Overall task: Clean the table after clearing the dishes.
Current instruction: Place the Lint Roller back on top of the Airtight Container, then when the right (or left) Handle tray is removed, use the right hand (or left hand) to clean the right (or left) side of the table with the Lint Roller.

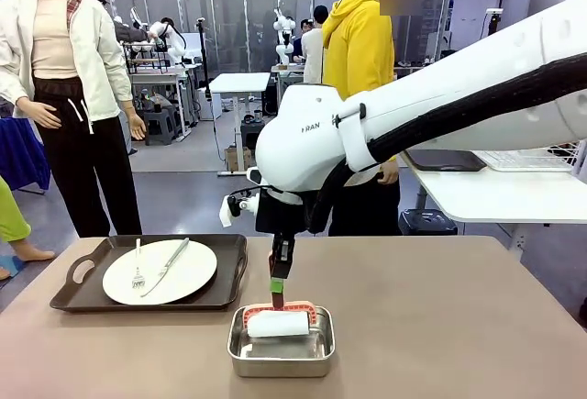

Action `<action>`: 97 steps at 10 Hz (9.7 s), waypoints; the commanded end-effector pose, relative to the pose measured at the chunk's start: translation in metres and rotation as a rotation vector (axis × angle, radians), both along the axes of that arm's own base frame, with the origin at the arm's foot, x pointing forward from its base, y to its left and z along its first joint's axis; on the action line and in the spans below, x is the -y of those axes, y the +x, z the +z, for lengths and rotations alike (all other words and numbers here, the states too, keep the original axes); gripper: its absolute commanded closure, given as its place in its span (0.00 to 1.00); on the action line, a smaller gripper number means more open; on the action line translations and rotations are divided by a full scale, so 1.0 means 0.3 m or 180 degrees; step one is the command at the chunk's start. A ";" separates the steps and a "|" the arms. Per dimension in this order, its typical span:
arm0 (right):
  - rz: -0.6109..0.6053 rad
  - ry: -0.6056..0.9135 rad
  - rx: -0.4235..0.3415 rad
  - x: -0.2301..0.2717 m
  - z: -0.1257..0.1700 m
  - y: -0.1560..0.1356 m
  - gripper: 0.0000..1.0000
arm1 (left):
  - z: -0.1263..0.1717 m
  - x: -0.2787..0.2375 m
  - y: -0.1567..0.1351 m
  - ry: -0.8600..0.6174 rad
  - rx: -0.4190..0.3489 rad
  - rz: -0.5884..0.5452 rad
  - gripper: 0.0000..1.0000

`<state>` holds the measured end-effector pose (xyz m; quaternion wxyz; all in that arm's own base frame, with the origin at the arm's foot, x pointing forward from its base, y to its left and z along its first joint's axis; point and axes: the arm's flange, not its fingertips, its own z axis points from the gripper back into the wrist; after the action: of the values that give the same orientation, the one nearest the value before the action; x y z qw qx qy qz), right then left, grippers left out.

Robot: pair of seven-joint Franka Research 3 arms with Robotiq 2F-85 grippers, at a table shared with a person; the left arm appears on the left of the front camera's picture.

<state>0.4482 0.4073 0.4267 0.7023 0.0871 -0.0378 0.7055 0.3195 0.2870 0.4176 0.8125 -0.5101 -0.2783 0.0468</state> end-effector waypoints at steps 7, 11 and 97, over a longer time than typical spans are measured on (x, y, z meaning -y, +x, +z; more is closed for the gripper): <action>-0.0172 0.0107 0.0001 0.048 -0.013 0.099 0.22 | 0.005 -0.005 -0.006 -0.0012 0.0072 -0.0009 0.00; -0.0159 0.0146 0.0100 0.088 0.019 0.090 0.00 | 0.005 -0.005 -0.006 -0.0012 0.0072 -0.0009 0.00; -0.5081 0.4124 -0.2481 2.460 -0.100 -0.226 0.00 | -0.203 2.308 0.811 0.2429 0.0073 -0.5680 0.00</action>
<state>0.3816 -0.3311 0.3936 0.7417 0.6070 -0.2194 -0.1826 0.5608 -0.4030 0.3497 0.6669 -0.2118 0.1874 -0.6894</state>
